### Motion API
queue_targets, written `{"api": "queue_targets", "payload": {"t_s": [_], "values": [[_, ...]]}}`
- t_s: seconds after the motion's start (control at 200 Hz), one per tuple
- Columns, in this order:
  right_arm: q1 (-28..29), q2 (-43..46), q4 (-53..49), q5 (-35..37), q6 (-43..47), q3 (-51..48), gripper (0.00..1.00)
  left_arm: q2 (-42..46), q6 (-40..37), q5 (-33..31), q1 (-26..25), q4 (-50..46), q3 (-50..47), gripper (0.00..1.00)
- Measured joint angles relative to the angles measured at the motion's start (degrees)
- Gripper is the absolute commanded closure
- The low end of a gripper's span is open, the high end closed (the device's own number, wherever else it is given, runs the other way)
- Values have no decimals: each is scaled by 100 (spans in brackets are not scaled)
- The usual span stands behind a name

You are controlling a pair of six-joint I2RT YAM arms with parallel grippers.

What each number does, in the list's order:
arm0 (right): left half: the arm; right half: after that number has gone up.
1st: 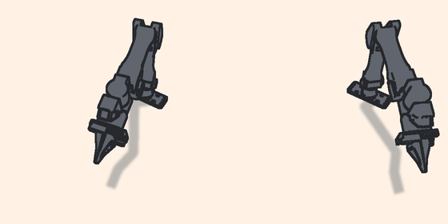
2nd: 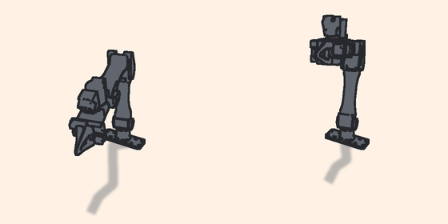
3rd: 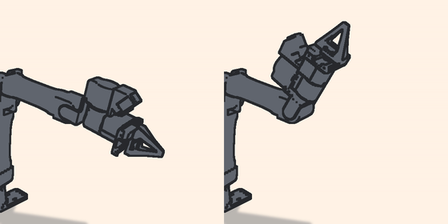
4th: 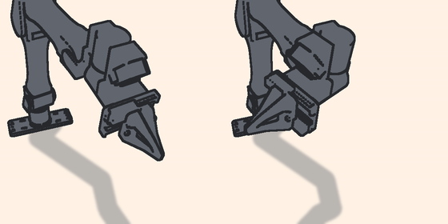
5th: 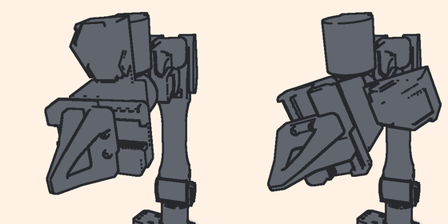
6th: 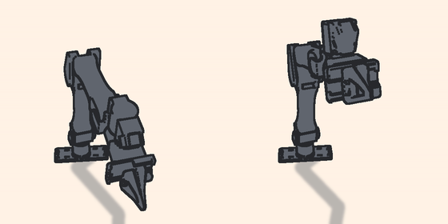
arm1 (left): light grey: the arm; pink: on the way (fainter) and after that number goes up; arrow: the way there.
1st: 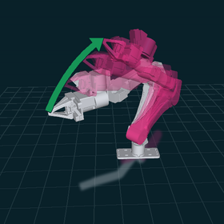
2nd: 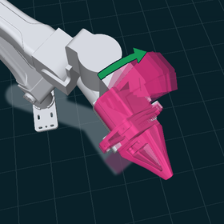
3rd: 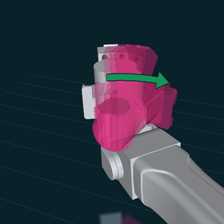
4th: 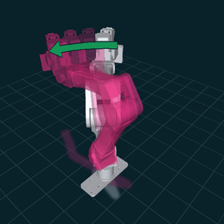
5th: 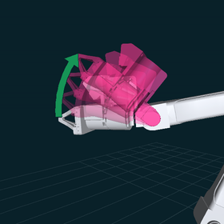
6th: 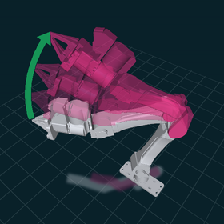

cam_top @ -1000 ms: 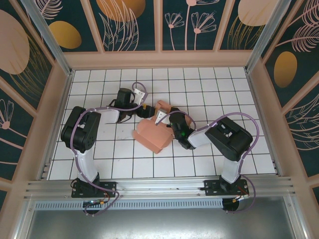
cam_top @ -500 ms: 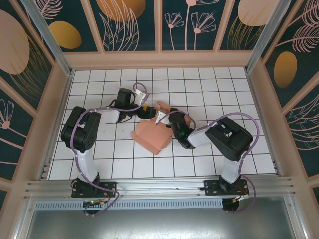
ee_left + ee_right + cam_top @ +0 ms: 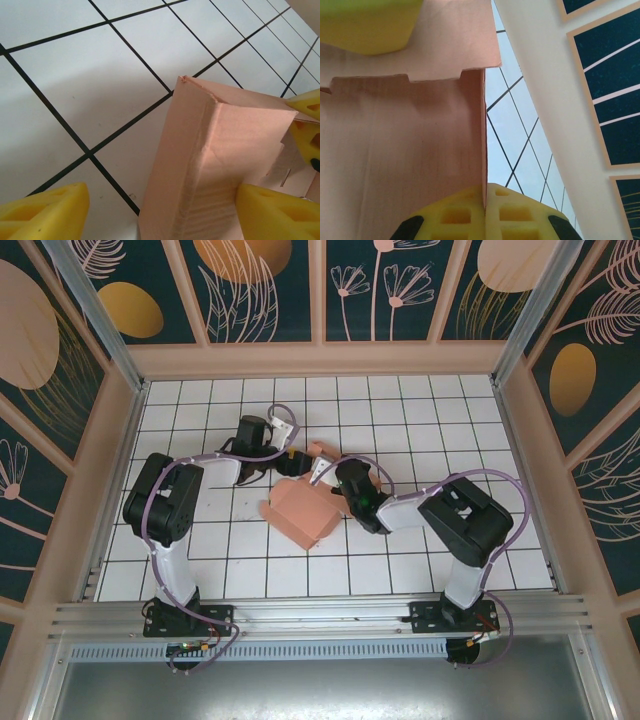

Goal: Fold the paper box

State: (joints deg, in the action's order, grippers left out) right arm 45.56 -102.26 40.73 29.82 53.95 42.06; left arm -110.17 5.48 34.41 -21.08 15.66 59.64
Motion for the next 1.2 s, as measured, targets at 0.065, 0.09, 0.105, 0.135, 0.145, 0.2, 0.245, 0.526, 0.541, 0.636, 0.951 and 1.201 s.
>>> {"api": "queue_targets", "payload": {"t_s": [0.065, 0.09, 0.105, 0.135, 0.145, 0.2, 0.245, 0.526, 0.541, 0.636, 0.951, 1.201], "values": [[-22, 11, -179, -42, -85, 85, 100, 0, -9, -2, 0, -4, 2, 19], [-26, 11, -238, -48, -114, 111, 100, 0, -11, 0, 0, -2, 0, 18], [-26, 11, -262, -55, -138, 127, 100, 0, -11, 4, 0, 0, 0, 19], [-35, 11, -321, -68, -166, 155, 100, 9, -9, 7, 0, 0, 0, 18], [-37, 11, -341, -79, -168, 164, 100, 13, -11, 9, 0, 0, 0, 18], [-44, 11, -404, -101, -201, 184, 100, 48, -11, 31, 2, 0, -4, 18], [-48, 11, -457, -120, -212, 192, 100, 92, -15, 74, 2, -2, -4, 19], [-48, 11, -656, -181, -321, 229, 100, 190, -302, 363, 33, -374, 227, 22], [-48, 11, -671, -184, -334, 236, 100, 190, -321, 382, 42, -389, 229, 22], [-48, 11, -708, -190, -343, 260, 100, 184, -396, 516, 122, -452, 232, 28], [-83, 11, -831, -271, -387, 323, 100, 160, -328, 780, 350, -291, 96, 19], [-90, 11, -702, -173, -264, 319, 100, 664, 503, 457, 822, 1021, -861, 10]]}}
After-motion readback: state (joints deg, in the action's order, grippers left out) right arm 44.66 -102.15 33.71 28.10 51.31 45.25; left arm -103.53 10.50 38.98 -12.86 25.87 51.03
